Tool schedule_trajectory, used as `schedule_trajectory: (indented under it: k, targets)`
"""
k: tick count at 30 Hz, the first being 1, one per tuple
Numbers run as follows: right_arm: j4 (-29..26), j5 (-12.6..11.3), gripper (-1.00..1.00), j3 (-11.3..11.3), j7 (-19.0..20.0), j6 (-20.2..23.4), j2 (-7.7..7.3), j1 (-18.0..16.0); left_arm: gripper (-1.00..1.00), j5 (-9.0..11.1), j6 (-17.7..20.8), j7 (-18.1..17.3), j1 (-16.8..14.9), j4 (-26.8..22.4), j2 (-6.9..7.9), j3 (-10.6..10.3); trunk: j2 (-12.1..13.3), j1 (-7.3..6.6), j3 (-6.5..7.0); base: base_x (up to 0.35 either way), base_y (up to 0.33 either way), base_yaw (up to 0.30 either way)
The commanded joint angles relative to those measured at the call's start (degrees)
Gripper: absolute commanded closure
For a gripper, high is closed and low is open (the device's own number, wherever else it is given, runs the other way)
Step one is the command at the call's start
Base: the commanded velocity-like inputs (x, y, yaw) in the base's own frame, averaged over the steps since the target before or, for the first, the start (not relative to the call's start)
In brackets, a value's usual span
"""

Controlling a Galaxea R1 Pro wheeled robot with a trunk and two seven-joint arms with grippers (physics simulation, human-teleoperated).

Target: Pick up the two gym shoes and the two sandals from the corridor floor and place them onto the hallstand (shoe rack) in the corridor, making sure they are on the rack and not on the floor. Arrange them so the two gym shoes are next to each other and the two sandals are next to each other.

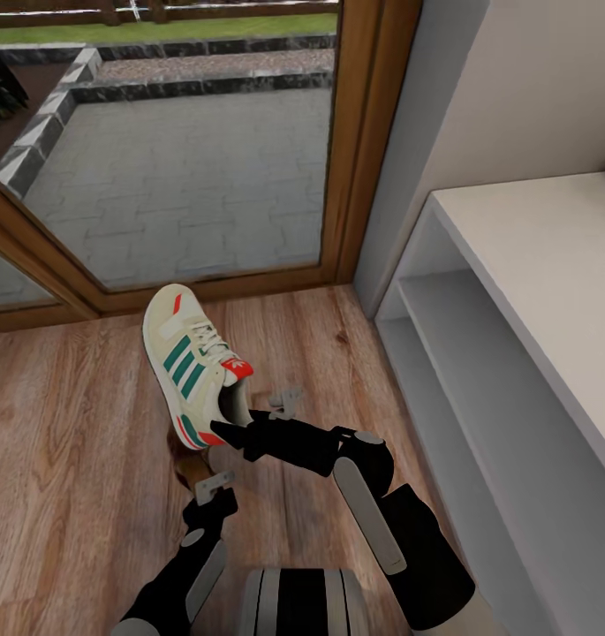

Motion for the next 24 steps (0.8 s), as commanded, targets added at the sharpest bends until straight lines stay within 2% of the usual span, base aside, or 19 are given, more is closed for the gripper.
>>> schedule_trajectory:
  k: [1,6,11,16,24]
  targets:
    - [-0.02,0.02,1.0,-0.05,0.1,0.28,0.02,-0.02,1.0,0.49,-0.24,0.37,0.0,0.02,0.18,-0.34,0.0,-0.03,0.2,0.0,0.0,0.0]
    - [-0.02,0.02,1.0,-0.02,0.12,0.28,0.02,-0.02,1.0,0.57,-0.31,0.32,0.17,0.07,2.08,-0.38,0.07,-0.16,1.31,0.0,0.0,0.0]
    - [-0.02,0.02,1.0,0.0,0.12,0.28,0.02,-0.02,1.0,0.64,-0.5,-1.46,0.34,0.61,4.95,-0.43,0.14,-0.29,2.41,0.0,0.0,0.0]
    - [-0.02,0.02,1.0,0.0,0.12,0.28,0.02,-0.02,1.0,0.52,-0.6,-5.06,1.04,0.84,6.31,-0.33,0.2,-0.42,3.52,0.0,0.0,0.0]
    - [-0.02,0.02,1.0,-0.09,0.12,0.28,0.02,-0.01,1.0,0.5,-3.44,-7.39,2.98,0.99,8.97,-0.34,0.31,-0.62,5.29,0.0,0.0,0.0]
